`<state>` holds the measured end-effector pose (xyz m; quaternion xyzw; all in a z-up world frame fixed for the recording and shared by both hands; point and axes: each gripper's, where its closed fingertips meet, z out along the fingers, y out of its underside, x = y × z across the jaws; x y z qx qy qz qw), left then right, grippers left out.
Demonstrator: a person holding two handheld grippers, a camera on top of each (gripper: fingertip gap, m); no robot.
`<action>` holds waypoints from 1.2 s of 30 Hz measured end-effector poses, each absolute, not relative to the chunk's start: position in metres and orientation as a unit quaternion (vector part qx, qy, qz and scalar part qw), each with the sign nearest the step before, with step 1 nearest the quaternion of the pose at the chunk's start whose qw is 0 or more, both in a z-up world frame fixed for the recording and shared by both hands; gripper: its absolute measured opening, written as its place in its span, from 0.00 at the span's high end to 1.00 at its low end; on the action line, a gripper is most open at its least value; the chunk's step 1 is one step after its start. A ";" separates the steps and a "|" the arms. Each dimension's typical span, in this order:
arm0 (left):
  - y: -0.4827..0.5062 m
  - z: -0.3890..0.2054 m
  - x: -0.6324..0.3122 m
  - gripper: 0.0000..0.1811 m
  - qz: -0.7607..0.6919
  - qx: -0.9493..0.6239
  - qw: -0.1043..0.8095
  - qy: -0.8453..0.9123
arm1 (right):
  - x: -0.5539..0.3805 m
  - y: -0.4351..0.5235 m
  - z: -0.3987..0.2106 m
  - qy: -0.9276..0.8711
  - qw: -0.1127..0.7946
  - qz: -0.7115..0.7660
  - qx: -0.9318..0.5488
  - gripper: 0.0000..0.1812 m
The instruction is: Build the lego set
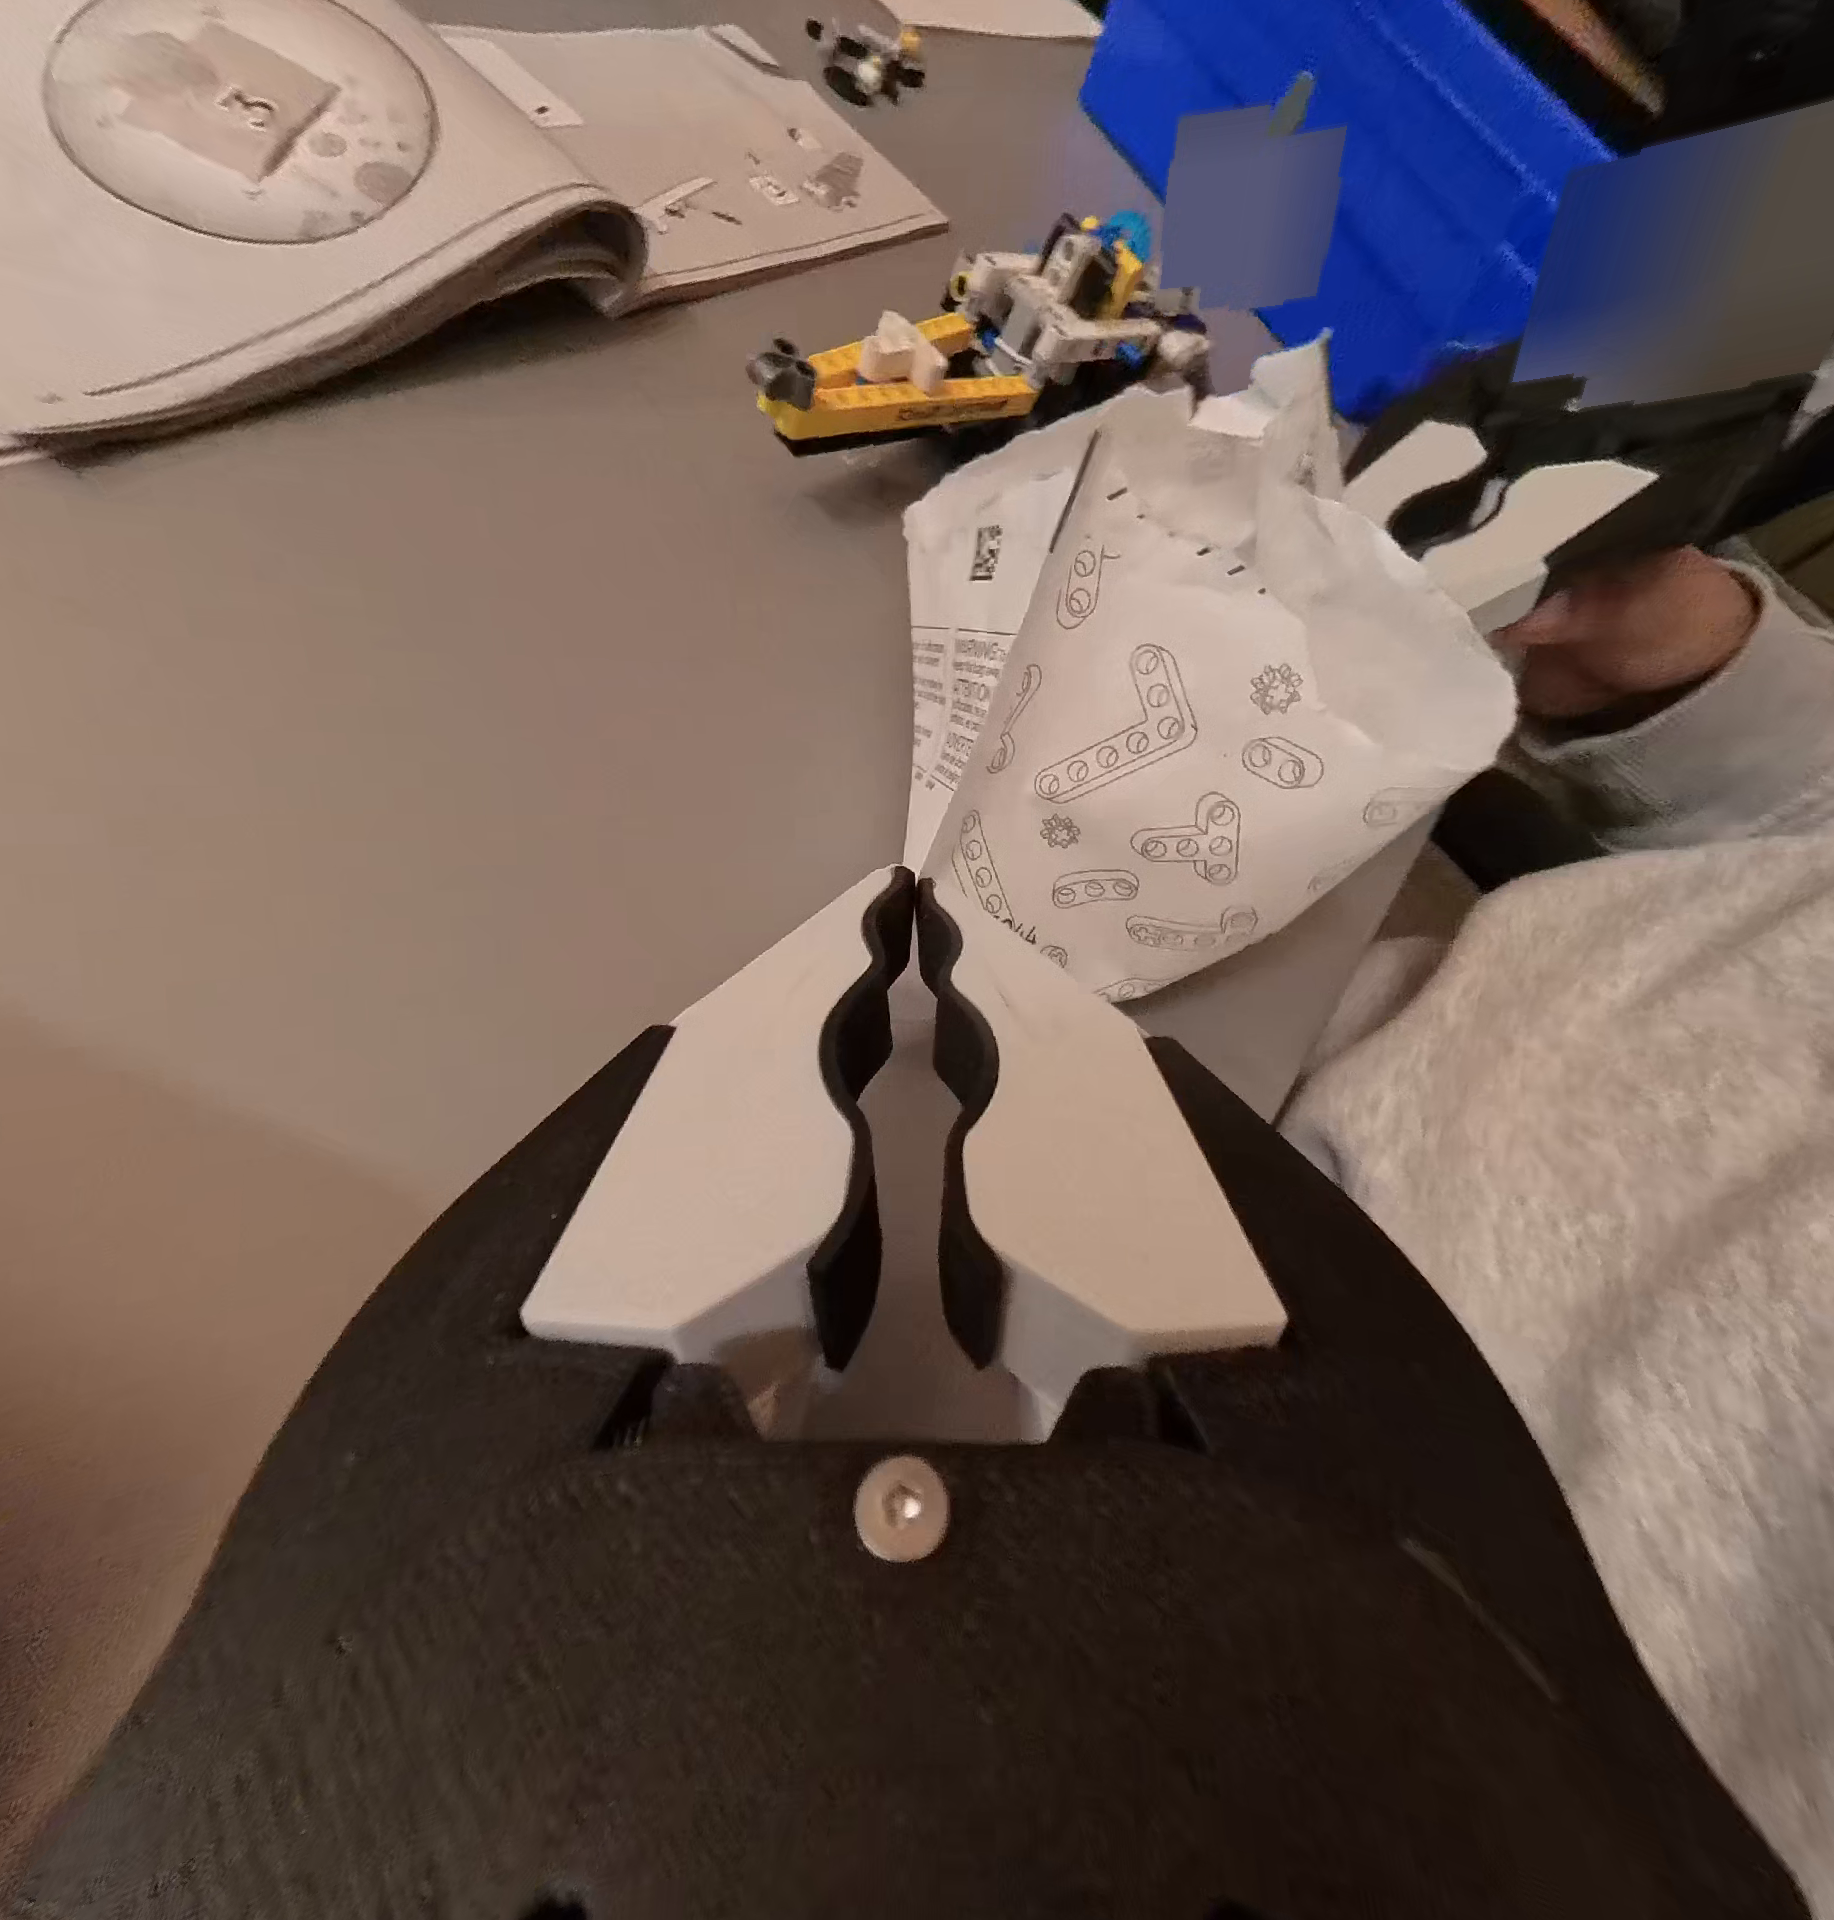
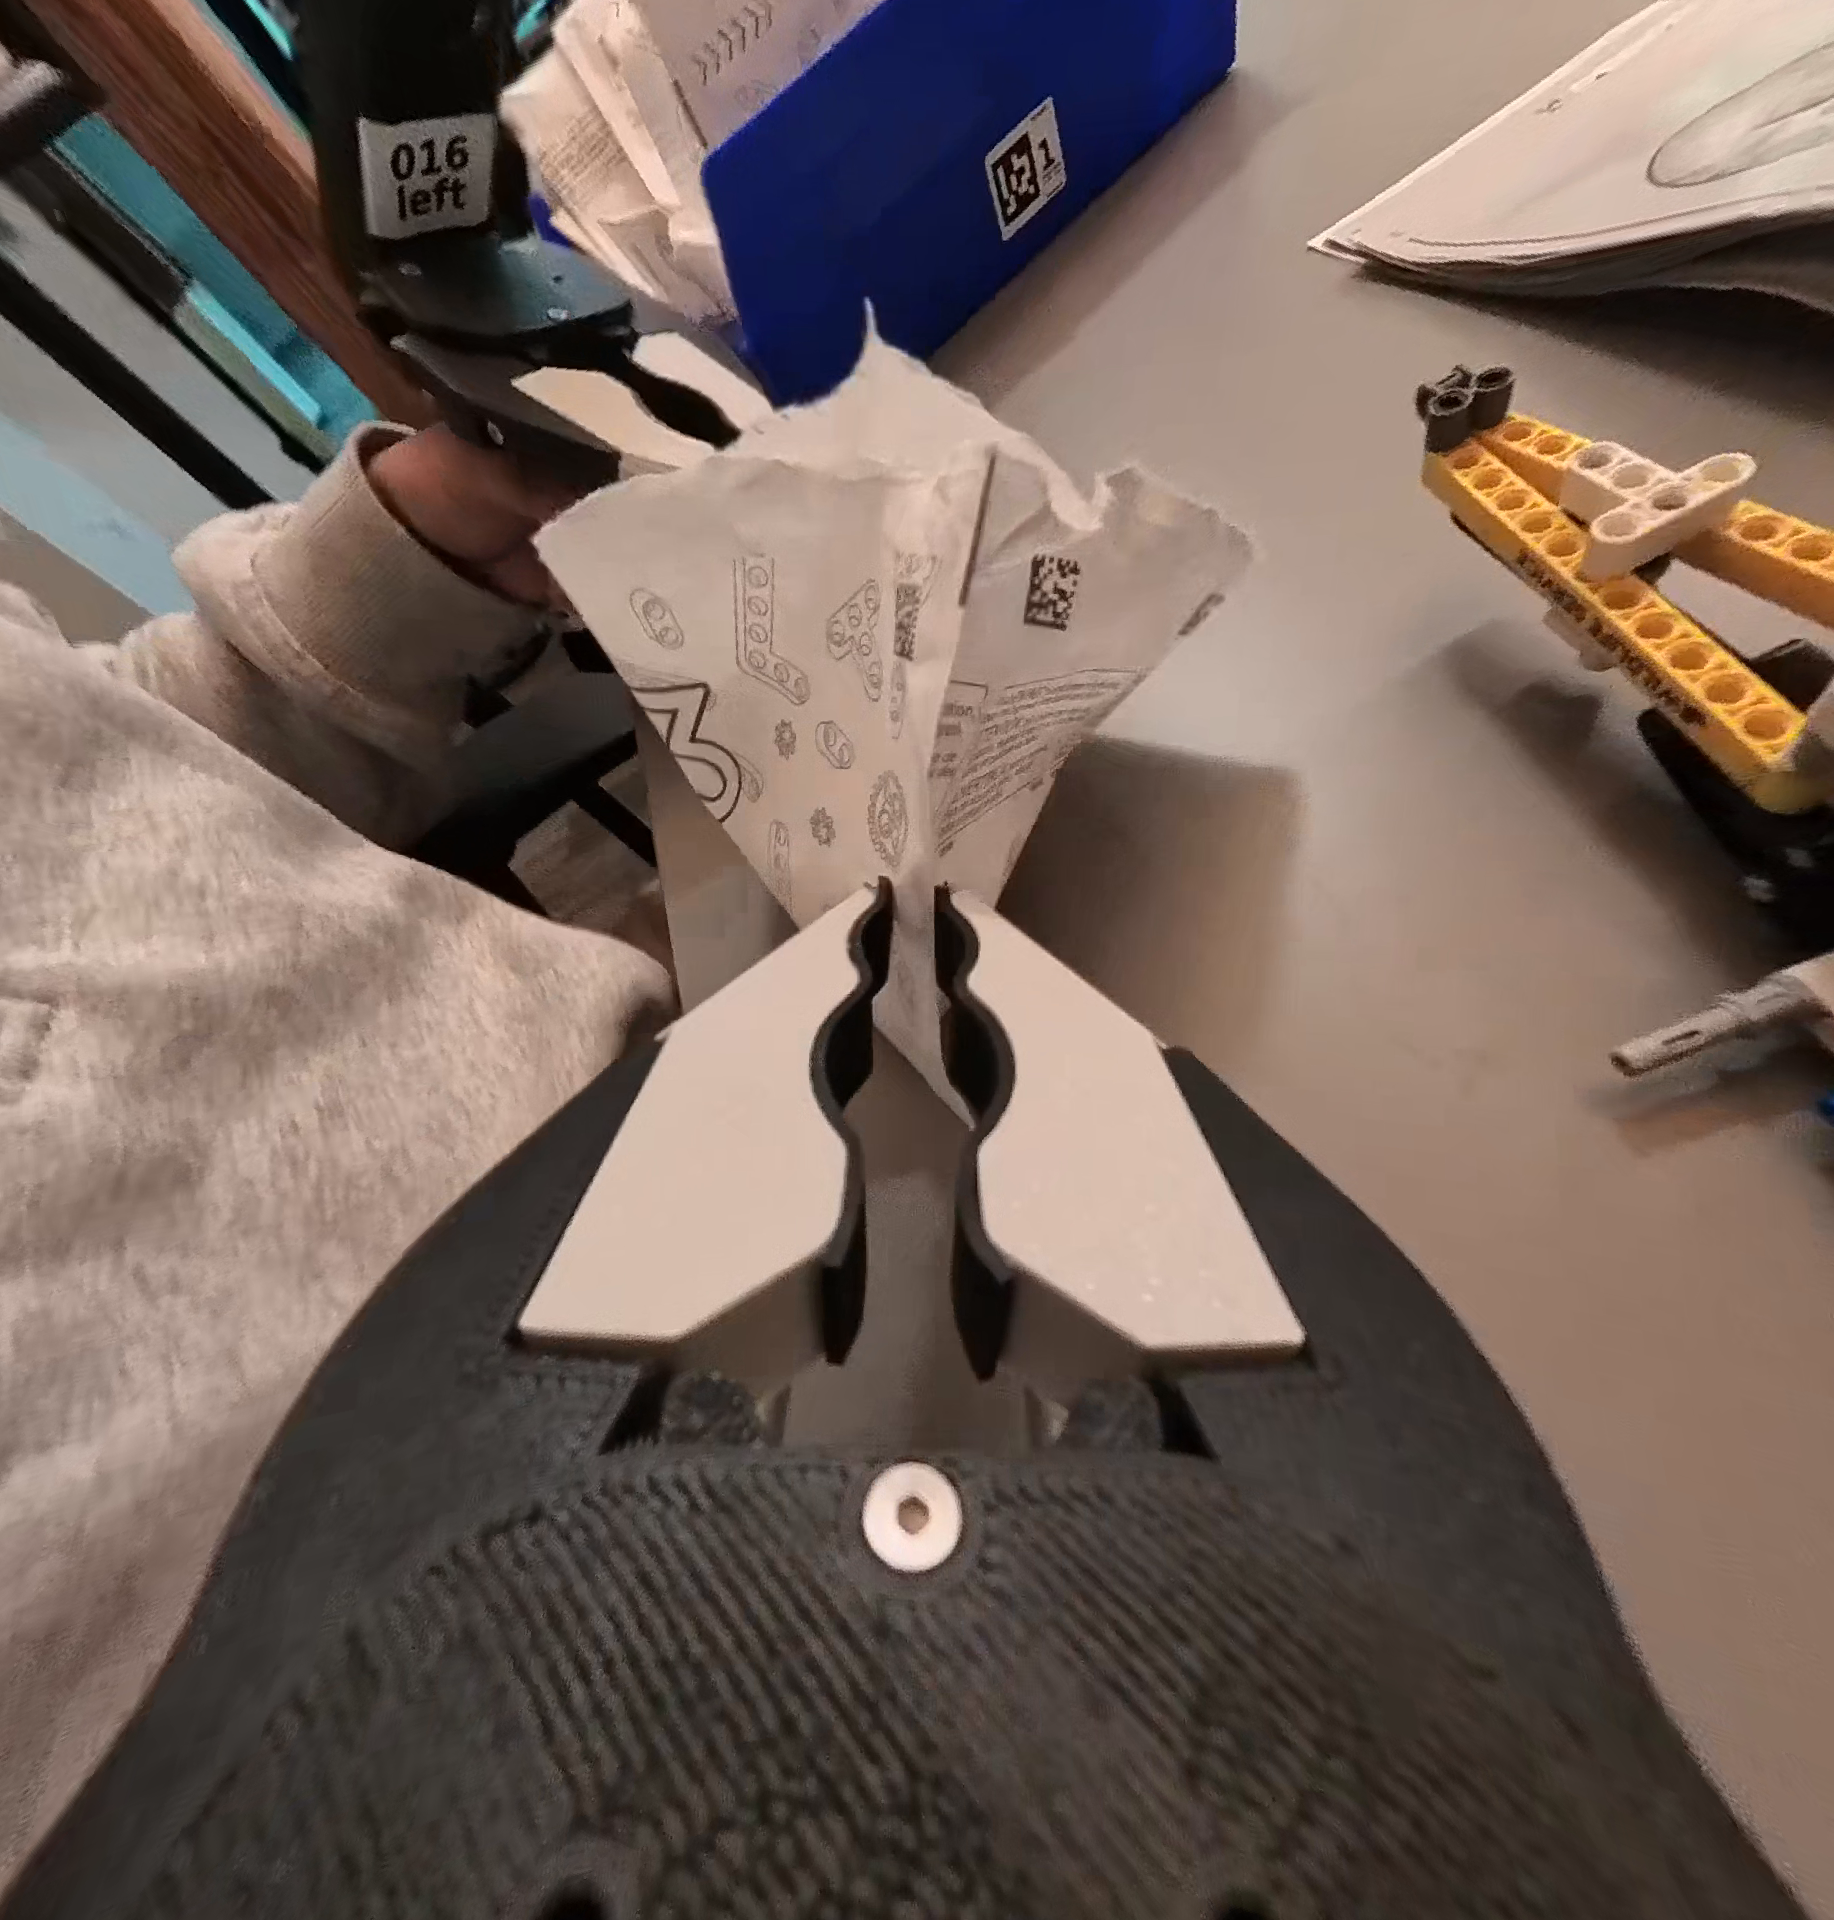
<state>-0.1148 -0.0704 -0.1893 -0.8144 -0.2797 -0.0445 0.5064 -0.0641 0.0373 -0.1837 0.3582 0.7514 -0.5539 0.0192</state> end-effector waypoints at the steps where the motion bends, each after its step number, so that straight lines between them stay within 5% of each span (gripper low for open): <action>1: -0.072 -0.187 -0.120 1.00 -0.039 -0.813 0.504 -0.290 | -0.067 0.036 -0.184 0.741 0.030 -0.558 0.372 0.97; 7: -0.093 -0.175 -0.148 1.00 -0.010 -0.808 0.473 -0.351 | -0.073 0.024 -0.174 0.642 0.141 -0.614 0.437 0.97; 22: -0.055 -0.192 -0.141 0.98 0.037 -0.849 0.436 -0.298 | -0.072 0.054 -0.125 0.665 -0.006 -0.639 0.387 1.00; 28: -0.034 -0.186 -0.143 0.80 0.035 -0.833 0.466 -0.298 | -0.070 0.080 -0.108 0.722 -0.041 -0.581 0.373 1.00; 36: -0.003 -0.168 -0.119 0.77 -0.072 -0.788 0.546 -0.275 | -0.065 0.090 -0.083 0.802 -0.020 -0.477 0.360 1.00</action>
